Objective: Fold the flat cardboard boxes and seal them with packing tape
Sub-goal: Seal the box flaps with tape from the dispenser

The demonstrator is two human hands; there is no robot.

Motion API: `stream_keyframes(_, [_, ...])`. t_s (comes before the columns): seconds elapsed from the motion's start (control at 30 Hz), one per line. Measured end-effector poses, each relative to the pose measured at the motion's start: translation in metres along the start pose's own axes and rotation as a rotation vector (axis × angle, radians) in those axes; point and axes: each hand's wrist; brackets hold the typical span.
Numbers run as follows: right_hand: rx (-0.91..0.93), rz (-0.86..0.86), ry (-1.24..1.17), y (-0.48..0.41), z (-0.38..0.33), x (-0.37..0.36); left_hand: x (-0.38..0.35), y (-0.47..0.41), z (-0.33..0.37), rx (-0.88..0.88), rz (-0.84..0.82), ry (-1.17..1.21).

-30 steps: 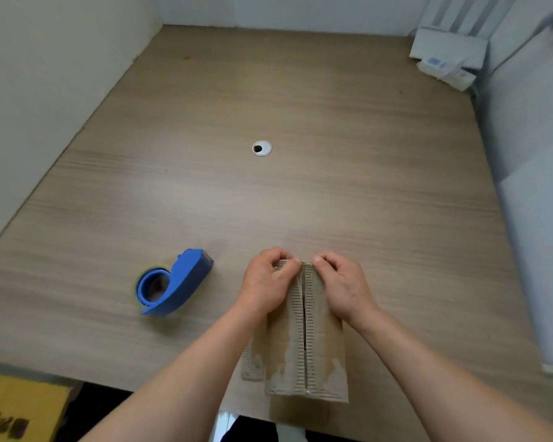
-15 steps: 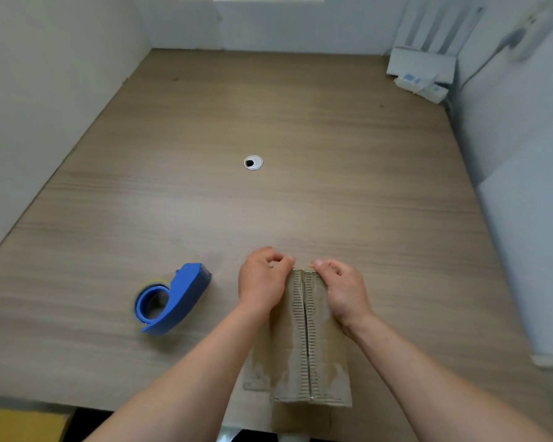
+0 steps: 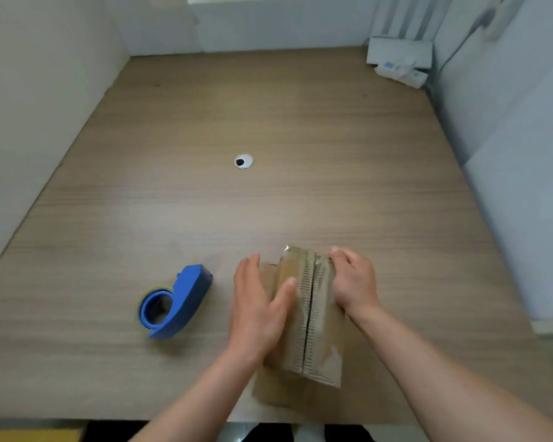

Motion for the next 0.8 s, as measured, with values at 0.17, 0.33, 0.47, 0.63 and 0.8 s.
stream_keyframes(0.17, [-0.057,0.222,0.139,0.014,0.0,0.011,0.012,0.045,-0.013,-0.083,-0.194,-0.188])
stream_keyframes(0.33, [-0.168,0.191,0.235,0.015,-0.003,0.042,0.018,-0.024,-0.017,0.027,-0.178,-0.004])
stream_keyframes(0.47, [-0.184,0.196,0.188,0.039,0.01,0.052,0.009,-0.054,0.004,0.125,0.036,0.105])
stream_keyframes(0.63, [-0.196,0.102,0.096,0.086,0.035,0.053,-0.009,-0.061,0.026,-0.1,-0.063,-0.322])
stream_keyframes(0.8, [-0.01,0.132,0.224,0.058,0.02,0.089,-0.009,-0.078,0.033,-0.128,-0.182,-0.325])
Point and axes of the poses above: each hand's wrist, its own y-axis away from the middle knuckle, its own x-axis out of the back of the hand, z = x × y, and after that the axes turned 9 degrees about z, right-handed
